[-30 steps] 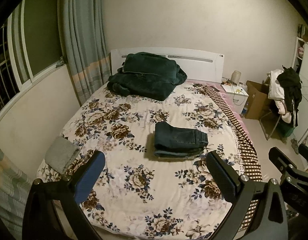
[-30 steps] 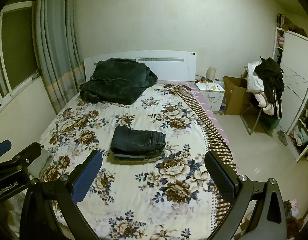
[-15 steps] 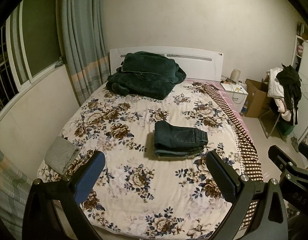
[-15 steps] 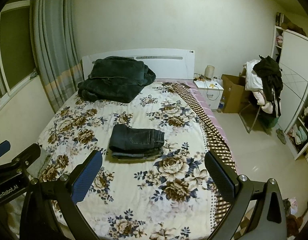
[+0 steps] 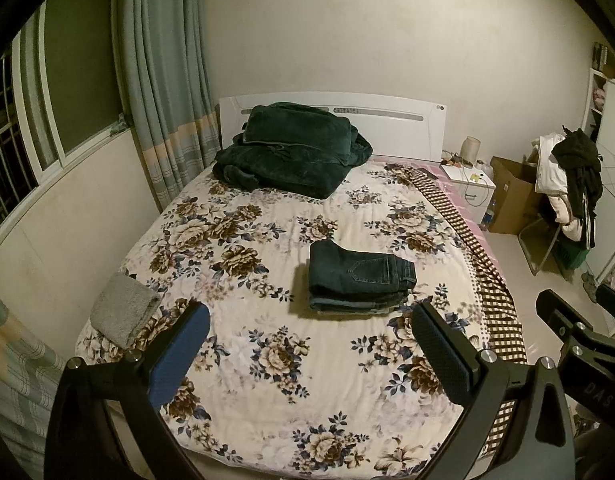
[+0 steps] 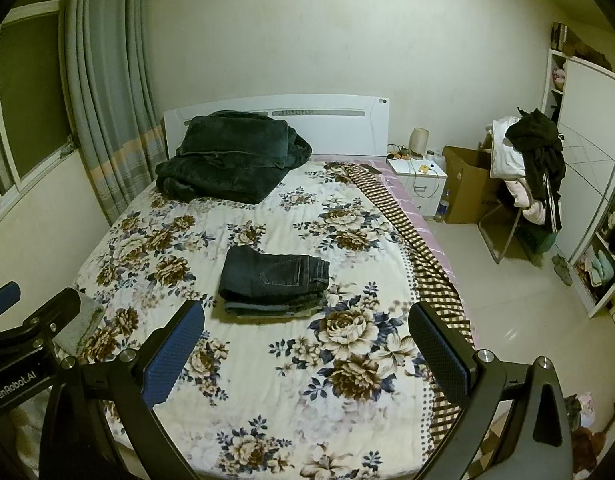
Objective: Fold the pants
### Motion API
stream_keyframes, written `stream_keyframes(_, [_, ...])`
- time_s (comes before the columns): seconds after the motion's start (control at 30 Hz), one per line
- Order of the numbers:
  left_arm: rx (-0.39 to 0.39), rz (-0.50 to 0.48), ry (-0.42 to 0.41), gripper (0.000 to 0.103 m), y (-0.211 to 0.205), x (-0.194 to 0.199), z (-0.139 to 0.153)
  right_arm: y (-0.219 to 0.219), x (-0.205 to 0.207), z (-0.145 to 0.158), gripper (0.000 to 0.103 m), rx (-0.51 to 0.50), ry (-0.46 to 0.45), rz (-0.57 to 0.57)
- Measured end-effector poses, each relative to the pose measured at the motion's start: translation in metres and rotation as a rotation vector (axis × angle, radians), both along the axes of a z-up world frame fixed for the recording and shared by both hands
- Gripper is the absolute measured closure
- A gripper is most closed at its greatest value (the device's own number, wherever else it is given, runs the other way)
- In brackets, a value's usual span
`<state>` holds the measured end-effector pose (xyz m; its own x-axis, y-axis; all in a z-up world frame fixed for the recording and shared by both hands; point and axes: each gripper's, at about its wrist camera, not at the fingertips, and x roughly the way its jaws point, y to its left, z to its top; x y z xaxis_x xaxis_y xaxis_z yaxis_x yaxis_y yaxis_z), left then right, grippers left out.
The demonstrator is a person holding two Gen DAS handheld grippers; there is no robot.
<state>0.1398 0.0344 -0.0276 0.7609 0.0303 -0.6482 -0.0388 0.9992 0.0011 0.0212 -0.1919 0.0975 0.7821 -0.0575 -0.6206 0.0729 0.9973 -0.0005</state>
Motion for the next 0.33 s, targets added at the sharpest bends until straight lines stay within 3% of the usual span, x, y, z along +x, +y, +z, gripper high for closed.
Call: stream_keyframes(0.33, [-0.003,-0.006,-0.001,0.0,0.0017,-0.0008,-0.0024,-0.0016,0.004,0.0034,0.0,-0.004,-0.001,0.006])
